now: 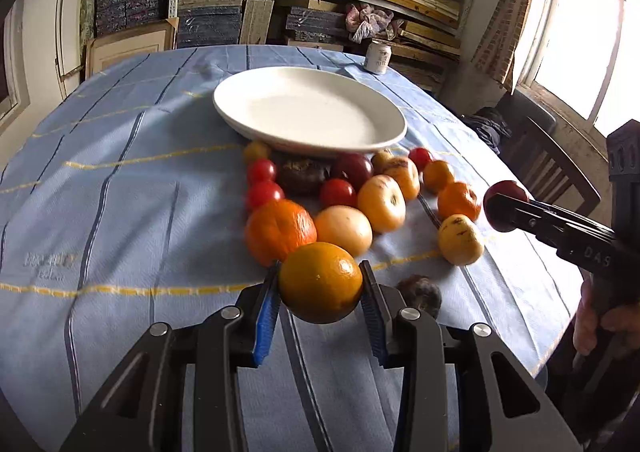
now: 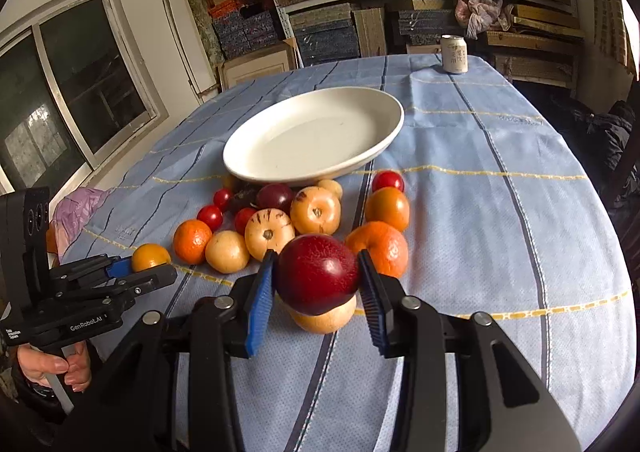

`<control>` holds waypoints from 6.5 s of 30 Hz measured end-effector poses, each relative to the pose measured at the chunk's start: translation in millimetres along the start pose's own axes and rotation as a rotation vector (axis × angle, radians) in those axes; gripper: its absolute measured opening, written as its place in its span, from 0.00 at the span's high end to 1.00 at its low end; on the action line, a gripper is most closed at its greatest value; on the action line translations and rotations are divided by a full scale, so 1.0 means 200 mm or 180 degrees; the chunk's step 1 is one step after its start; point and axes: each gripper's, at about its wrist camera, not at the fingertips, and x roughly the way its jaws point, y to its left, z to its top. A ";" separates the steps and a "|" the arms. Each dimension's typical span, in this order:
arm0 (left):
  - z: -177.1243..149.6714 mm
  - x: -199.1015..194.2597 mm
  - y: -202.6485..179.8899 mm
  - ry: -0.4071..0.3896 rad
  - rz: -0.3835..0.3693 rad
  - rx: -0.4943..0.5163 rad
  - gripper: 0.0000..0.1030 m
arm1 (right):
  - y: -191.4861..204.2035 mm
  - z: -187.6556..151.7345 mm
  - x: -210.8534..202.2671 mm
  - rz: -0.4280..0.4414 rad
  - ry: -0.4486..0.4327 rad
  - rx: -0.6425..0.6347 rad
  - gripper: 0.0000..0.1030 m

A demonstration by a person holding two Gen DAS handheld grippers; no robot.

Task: Organize fruits
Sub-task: 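Carry both plums over the white plate and open both grippers to drop them, then grasp a dark brown fruit with the left gripper while the right gripper grasps a pale yellow apple, then lower the brown fruit and pale apple onto the plate and open both grippers, then grasp a large mandarin with the left gripper while the right gripper grasps a smaller mandarin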

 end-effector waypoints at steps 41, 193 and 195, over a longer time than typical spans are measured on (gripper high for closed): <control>0.60 0.40 0.12 0.0027 0.0600 0.0091 0.03 | -0.06 0.52 0.40 -0.0042 0.0236 -0.0309 0.18; 0.08 0.27 0.15 0.0326 0.0833 0.0195 0.18 | -0.18 0.05 0.41 -0.0187 0.0523 -0.0195 0.48; 0.07 0.25 0.15 0.0294 0.0693 0.0170 0.33 | -0.19 0.05 0.40 -0.0140 0.0486 -0.0136 0.54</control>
